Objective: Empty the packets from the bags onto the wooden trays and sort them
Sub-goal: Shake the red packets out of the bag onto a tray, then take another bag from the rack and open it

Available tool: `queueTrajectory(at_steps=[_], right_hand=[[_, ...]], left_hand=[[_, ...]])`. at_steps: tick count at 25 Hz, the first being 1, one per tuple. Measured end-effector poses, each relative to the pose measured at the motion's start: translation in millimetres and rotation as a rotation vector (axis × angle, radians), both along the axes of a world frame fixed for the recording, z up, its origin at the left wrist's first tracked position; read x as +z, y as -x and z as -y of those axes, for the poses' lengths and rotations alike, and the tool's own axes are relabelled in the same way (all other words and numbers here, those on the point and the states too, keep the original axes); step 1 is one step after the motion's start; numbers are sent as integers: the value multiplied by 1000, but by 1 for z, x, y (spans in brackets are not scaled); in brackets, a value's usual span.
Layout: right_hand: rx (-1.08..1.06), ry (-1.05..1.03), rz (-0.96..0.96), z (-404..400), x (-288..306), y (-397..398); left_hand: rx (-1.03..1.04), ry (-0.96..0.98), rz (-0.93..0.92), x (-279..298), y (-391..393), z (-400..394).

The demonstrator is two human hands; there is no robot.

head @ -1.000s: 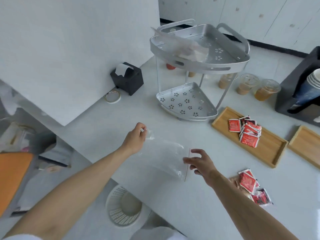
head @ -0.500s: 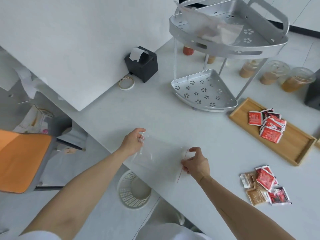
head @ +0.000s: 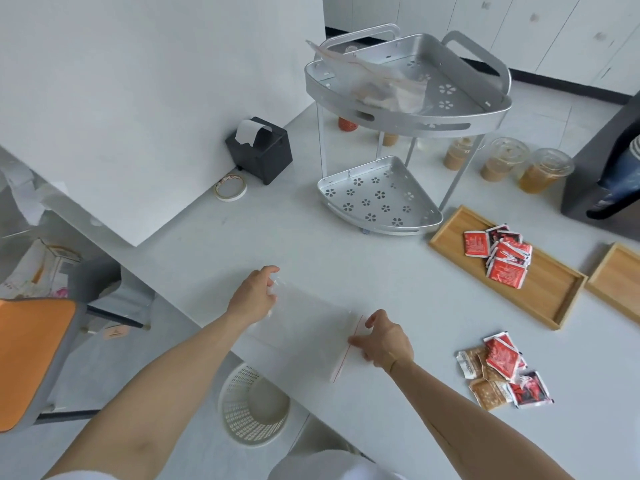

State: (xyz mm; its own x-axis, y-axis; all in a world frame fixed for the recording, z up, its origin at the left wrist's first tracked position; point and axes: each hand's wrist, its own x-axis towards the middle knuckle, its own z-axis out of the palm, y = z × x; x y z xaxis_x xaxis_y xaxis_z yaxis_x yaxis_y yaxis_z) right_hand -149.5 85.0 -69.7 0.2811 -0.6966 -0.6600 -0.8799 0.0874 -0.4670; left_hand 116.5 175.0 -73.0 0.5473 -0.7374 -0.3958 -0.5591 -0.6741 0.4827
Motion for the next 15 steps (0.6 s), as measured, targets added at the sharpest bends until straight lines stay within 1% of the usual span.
queueTrajectory(at_steps=[3,6,8,10,13,15], right_hand=[[113,87,-28,16,16,10],[236,246,-54,49,51,17],[333,446,-53,77,90,22],[414,708,-45,104,136,26],[435,1032,1,133,200,31],[411,1253,73,145,236,30]], left_hand=[[-22,40,22,18,-3,7],[-62,162,44,55,-7,25],[-129,256,84,89,-9,40],[-210,360,118,129,-11,57],[-321,519,175,188,-12,81],[-333,632,235,228,-15,99]])
